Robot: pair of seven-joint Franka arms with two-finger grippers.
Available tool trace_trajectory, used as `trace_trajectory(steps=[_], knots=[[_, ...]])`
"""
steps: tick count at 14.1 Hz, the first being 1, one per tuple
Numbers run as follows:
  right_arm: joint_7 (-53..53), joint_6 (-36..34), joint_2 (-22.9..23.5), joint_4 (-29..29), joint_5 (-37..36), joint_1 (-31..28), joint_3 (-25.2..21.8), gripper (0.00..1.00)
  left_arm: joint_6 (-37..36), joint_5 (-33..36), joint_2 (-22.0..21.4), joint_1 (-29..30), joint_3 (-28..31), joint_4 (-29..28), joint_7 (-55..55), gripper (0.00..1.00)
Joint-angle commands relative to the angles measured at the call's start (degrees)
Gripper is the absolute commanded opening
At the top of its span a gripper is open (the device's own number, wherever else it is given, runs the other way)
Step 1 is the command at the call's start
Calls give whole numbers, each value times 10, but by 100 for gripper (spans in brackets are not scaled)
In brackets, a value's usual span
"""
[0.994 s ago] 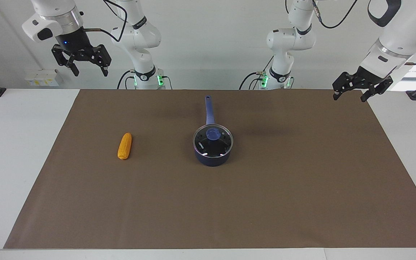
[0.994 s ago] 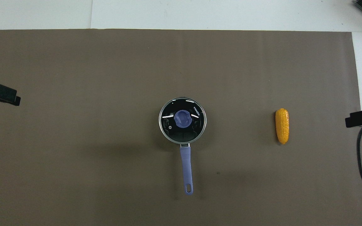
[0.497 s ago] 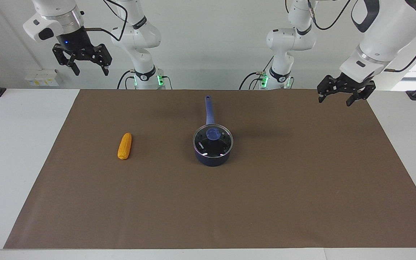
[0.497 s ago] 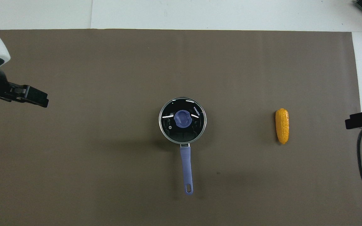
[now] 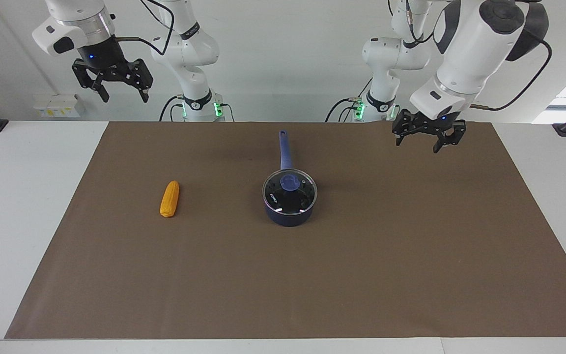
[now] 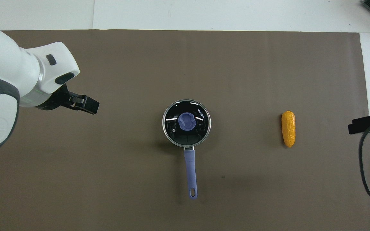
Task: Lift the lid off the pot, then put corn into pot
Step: 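Reach the left gripper to the pot lid while the right gripper reaches the corn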
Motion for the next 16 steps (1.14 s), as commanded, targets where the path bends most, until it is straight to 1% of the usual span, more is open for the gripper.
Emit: trace_trajectory(steps=[1,3,5,7,8,10,12,13,16], knots=[[0,60,-14,-65,2,-1,1,100,42,2,-20,-42,7,-51,-72,100],[0,114,-5,-98,2,-4,2,100,74,1,-13,-77,7,-69,-139,100],[5,177,21,-138,2,-3,2,100,108,2,-7,-104,7,-92,-192,100],[5,227,64,-157,3,-2,2,100,135,2,5,-121,7,-101,-243,100],[6,265,97,-157,2,-1,2,100,150,2,24,-138,7,-100,-283,100],[8,343,152,-157,2,3,2,100,188,6,49,-157,7,-99,-345,100],[3,387,197,-157,2,3,2,100,217,9,69,-171,7,-92,-400,100],[6,393,212,-157,2,6,2,100,219,11,86,-183,8,-81,-420,100],[11,418,242,-171,2,15,2,100,214,18,138,-199,8,-28,-490,100]])
